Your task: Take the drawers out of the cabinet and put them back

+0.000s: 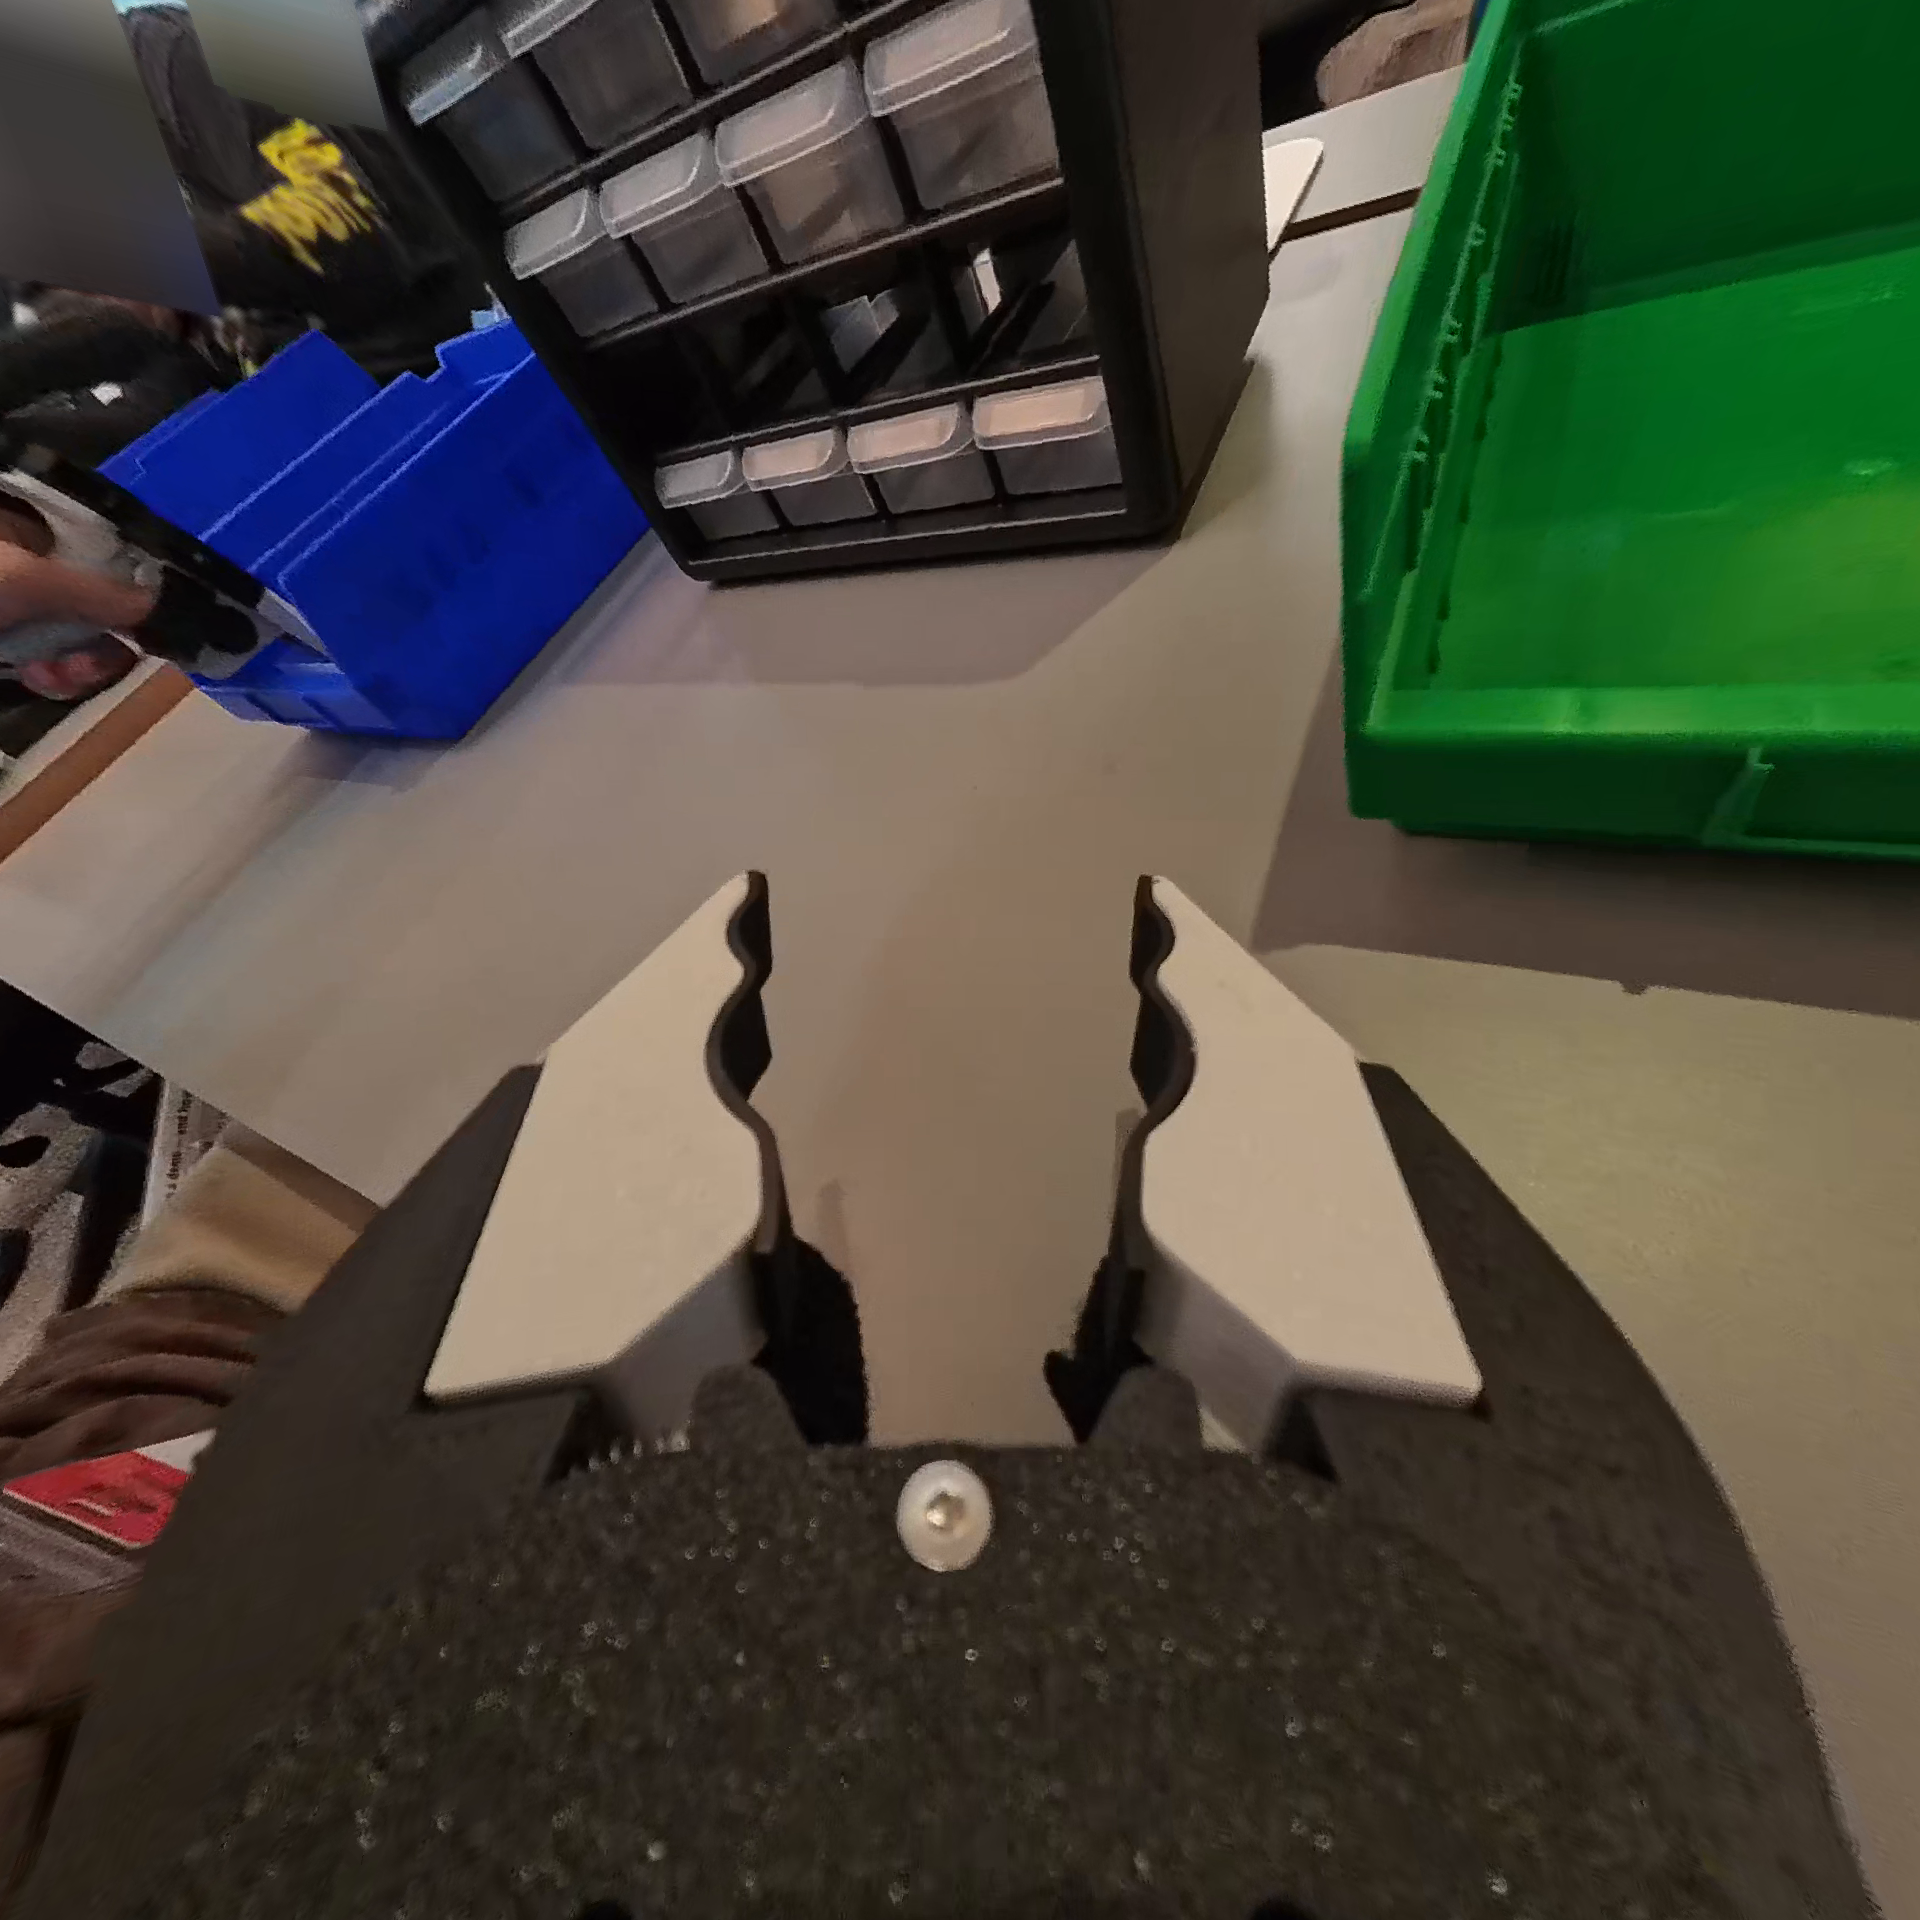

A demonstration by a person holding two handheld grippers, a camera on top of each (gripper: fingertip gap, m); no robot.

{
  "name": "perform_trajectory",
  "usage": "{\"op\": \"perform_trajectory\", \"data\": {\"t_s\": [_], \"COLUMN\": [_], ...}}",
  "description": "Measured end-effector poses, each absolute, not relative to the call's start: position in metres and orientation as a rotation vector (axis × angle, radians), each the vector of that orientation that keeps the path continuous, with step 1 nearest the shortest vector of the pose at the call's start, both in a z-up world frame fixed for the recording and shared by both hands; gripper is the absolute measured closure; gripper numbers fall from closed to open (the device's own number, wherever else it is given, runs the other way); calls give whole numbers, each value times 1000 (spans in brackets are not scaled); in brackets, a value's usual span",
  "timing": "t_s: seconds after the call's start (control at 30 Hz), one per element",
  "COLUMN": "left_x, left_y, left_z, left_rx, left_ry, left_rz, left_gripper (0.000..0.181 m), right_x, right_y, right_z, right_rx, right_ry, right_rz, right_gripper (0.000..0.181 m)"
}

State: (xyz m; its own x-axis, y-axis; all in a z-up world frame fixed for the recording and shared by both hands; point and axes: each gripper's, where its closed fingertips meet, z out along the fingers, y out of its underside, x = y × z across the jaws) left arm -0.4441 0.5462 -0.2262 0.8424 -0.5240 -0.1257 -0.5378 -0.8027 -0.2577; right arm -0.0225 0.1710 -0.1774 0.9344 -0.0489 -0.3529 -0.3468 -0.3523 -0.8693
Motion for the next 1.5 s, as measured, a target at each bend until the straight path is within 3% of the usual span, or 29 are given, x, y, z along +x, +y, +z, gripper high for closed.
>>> {"op": "perform_trajectory", "data": {"t_s": [0.03, 0.4, 0.57, 0.8, 1.0, 1.27, 1.5], "left_x": [-442, -469, -408, -256, -154, -88, -75], "left_y": [545, 552, 513, 398, 347, 322, 312], "left_z": [-224, -93, -44, -93, -166, -212, -229], "left_rx": [-2732, -2454, -2275, -2116, -1883, -1822, -1665], "left_ry": [804, 726, 937, 1558, 2094, 2295, 2362], "left_rz": [42, -53, -411, -733, -536, -508, -477], "left_gripper": [180, 181, 181, 181, 181, 181, 180], "right_x": [-23, -35, -38, -78, -96, -118, -110], "right_y": [171, 168, 159, 158, 162, 181, 186], "right_z": [-178, -179, -173, -154, -163, -202, -199], "right_rx": [-1921, -1962, -1954, -1891, -1902, -1926, -1934], "right_ry": [277, 153, 128, 110, 234, 377, 253], "right_rz": [305, 158, 70, 59, 77, 76, -209], "right_gripper": [112, 115, 116, 115, 107, 99, 100]}}
